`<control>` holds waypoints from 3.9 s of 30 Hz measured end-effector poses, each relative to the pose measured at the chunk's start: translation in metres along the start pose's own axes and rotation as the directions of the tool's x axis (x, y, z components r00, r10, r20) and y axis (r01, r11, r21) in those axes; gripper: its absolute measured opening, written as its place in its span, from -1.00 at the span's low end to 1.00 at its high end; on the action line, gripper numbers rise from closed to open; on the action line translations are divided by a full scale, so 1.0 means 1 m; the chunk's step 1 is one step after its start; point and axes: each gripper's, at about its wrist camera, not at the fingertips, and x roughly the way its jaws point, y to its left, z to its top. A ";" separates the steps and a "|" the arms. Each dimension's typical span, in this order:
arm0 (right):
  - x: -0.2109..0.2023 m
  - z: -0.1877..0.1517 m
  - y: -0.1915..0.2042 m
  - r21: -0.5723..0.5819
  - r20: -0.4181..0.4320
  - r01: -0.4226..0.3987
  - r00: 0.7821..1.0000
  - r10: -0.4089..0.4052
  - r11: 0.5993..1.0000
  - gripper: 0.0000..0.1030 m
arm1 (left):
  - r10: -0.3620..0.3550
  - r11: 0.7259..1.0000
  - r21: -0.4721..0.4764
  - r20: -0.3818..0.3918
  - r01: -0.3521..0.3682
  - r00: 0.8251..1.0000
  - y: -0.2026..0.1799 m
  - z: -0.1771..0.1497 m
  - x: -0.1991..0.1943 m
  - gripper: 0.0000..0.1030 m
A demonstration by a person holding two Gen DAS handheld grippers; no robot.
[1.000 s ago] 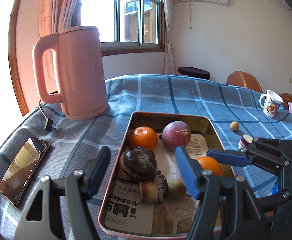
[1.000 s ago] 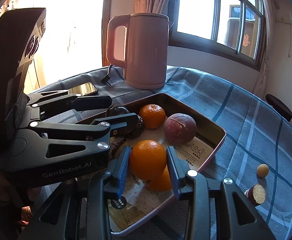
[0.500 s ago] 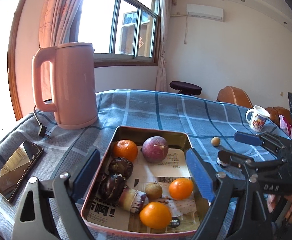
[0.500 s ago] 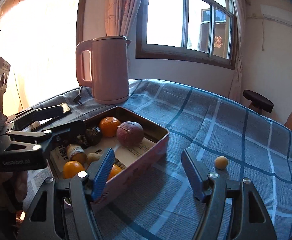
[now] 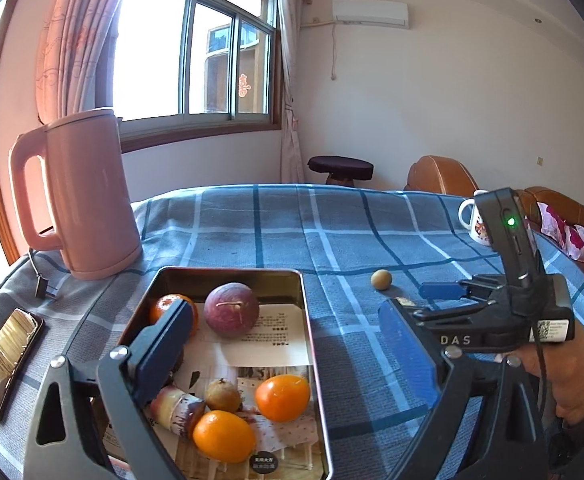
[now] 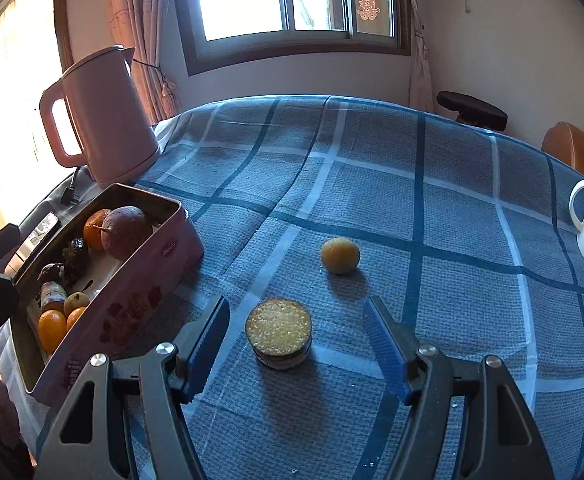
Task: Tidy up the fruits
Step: 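Move the left gripper to the small yellow fruit while the right gripper reaches the round jar, then grasp the small yellow fruit with the left gripper while the right gripper grasps the round jar, then lift the yellow fruit and round jar and carry both over the tin box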
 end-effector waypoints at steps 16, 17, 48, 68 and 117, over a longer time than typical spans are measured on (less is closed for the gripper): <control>-0.008 -0.002 -0.044 0.080 0.004 0.020 1.000 -0.020 0.997 -0.29 | -0.066 0.996 0.058 -0.118 0.073 0.991 -0.062 0.026 0.051 0.90; -0.011 -0.002 -0.053 0.092 0.012 0.050 0.999 -0.052 0.994 -0.29 | -0.068 0.995 0.060 -0.132 0.076 0.989 -0.068 0.027 0.057 0.90; -0.035 -0.012 -0.126 0.231 0.103 0.080 0.989 -0.106 0.970 -0.28 | -0.122 0.990 0.019 -0.391 0.141 0.912 -0.106 0.026 0.196 -0.47; -0.046 -0.011 -0.113 0.176 0.173 0.068 0.980 -0.099 0.982 -0.28 | -0.160 0.984 0.036 -0.223 0.172 0.962 -0.104 0.036 0.162 -0.47; -0.072 -0.018 -0.099 0.123 0.320 0.108 0.937 -0.142 0.987 -0.28 | -0.142 0.988 0.064 -0.025 0.143 0.990 -0.103 0.035 0.116 -0.47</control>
